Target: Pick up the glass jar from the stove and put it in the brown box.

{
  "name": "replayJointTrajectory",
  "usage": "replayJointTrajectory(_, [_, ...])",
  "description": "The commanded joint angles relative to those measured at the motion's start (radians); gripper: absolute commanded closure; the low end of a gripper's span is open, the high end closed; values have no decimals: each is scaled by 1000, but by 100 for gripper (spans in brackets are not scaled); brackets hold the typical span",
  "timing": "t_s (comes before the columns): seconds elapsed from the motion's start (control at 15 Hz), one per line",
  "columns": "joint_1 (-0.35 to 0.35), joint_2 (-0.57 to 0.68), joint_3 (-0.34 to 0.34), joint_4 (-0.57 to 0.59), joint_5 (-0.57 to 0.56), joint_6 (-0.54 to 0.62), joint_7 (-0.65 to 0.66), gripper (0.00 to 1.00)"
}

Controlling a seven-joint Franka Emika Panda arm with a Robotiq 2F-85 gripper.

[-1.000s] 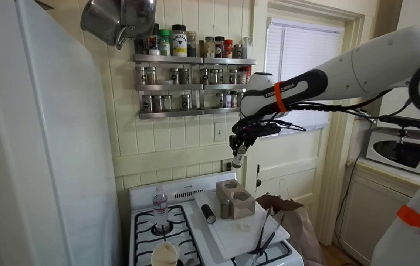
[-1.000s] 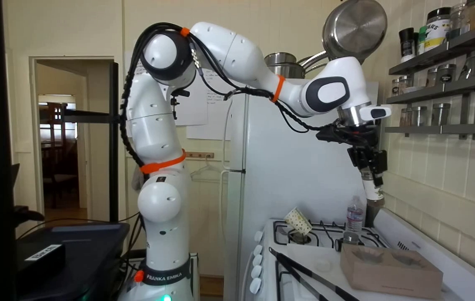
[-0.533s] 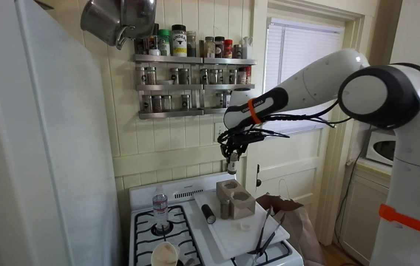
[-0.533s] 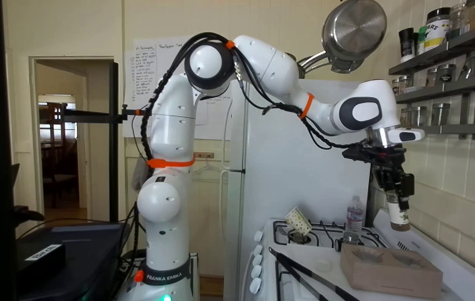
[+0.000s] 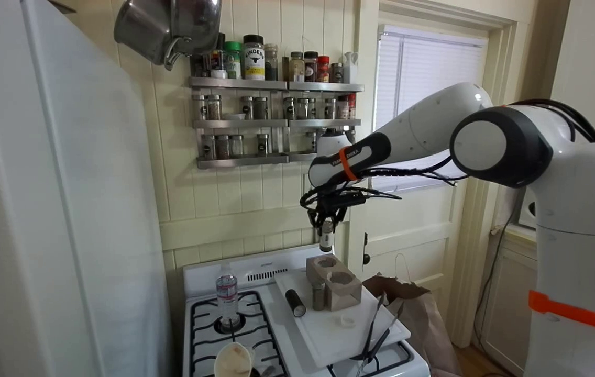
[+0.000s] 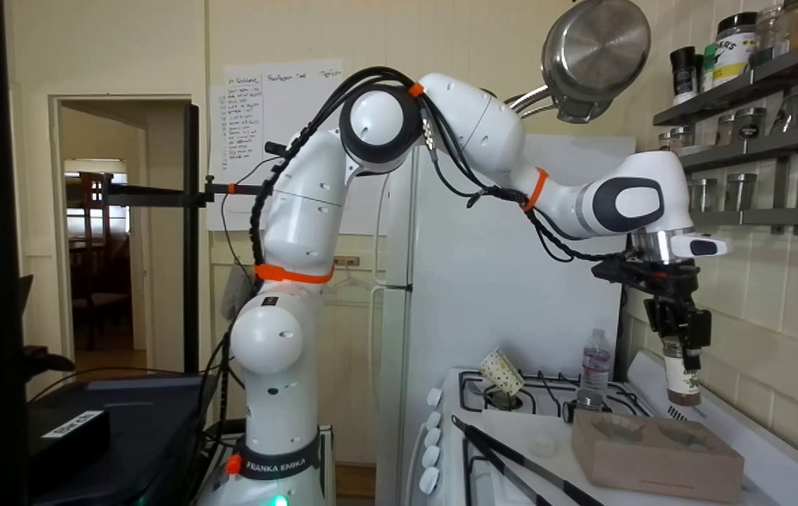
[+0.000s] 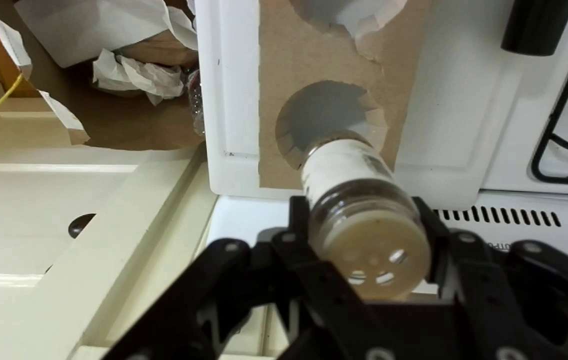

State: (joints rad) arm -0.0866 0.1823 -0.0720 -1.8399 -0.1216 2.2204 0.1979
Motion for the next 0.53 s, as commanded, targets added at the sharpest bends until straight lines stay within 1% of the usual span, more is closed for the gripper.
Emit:
replayJointTrajectory(0.0, [6, 66, -19, 44, -2, -15, 18, 75])
replayJointTrajectory(0.33, [13, 180, -31, 115, 7, -28, 37, 75])
replayJointTrajectory(0.47, [10, 209, -28, 131, 20, -11, 29, 75])
